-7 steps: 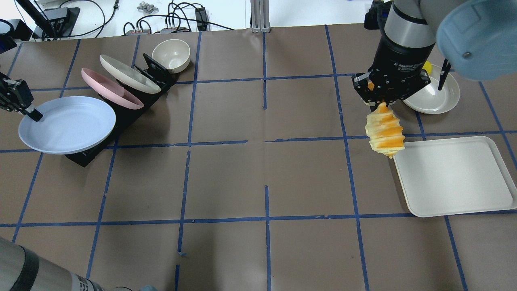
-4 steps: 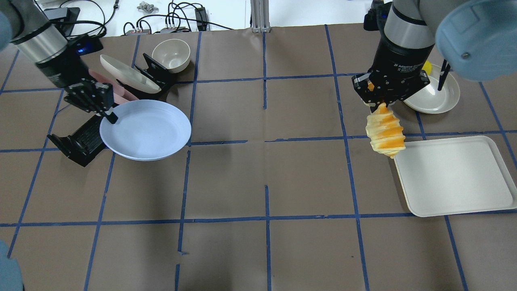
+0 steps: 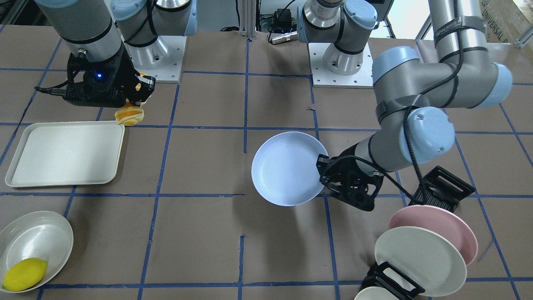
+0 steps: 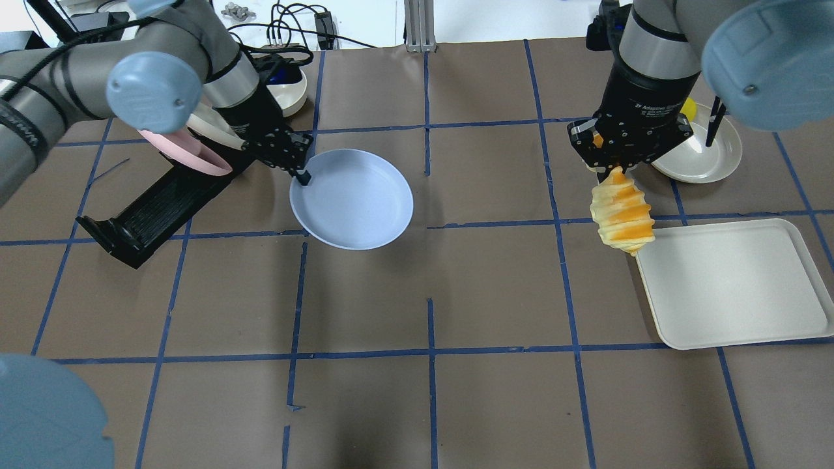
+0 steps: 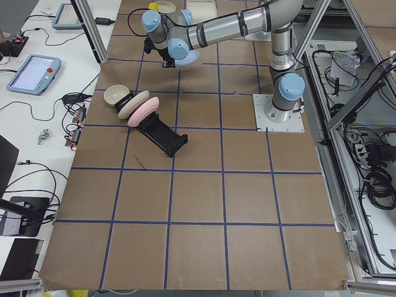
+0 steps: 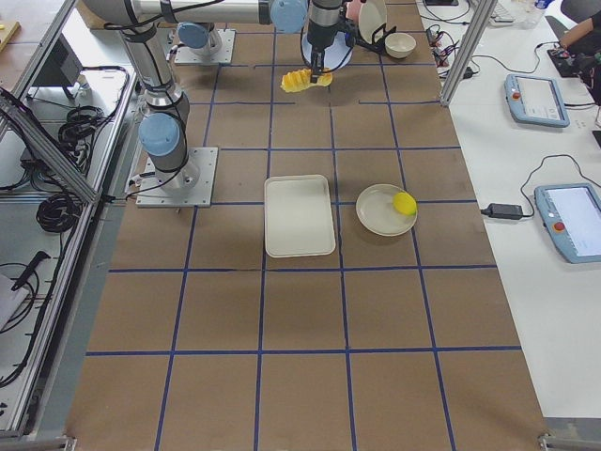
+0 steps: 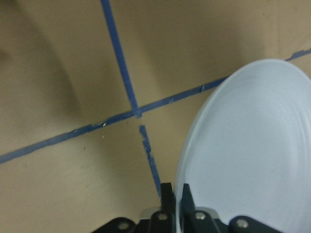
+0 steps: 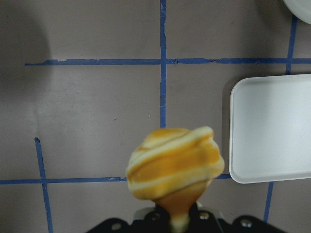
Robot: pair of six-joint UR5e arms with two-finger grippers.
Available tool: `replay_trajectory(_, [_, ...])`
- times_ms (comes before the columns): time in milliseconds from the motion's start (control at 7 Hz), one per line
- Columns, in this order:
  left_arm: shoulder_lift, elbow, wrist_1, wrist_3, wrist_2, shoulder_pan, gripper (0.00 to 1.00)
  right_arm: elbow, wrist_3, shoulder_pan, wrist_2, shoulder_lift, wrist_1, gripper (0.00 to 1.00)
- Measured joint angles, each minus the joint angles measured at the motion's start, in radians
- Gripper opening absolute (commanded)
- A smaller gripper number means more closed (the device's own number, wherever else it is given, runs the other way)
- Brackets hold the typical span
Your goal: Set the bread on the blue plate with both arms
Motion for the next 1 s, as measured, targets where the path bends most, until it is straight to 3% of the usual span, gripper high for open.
replay_trajectory(286, [-0.103,0.003,0.191,-0.070,-0.035,-0.093,0.16,0.001,0.000,0.000,0.000,0.001,-0.001,0.04])
replay_trajectory(429, [-0.144,0.001,0.267,-0.083,-0.040,-0.116,0.29,0.002,0.000,0.000,0.000,0.001,0.000,0.04])
replay_trajectory(714, [-0.180,-0.001,0.332,-0.090,-0.043,-0.131,0.94,0.003,0.001,0.000,0.000,0.000,0.000,0.04])
replay_trajectory(1000, [-0.156,0.001,0.336,-0.118,-0.037,-0.120,1.00,0.009,0.017,0.004,0.001,0.001,-0.020,0.04])
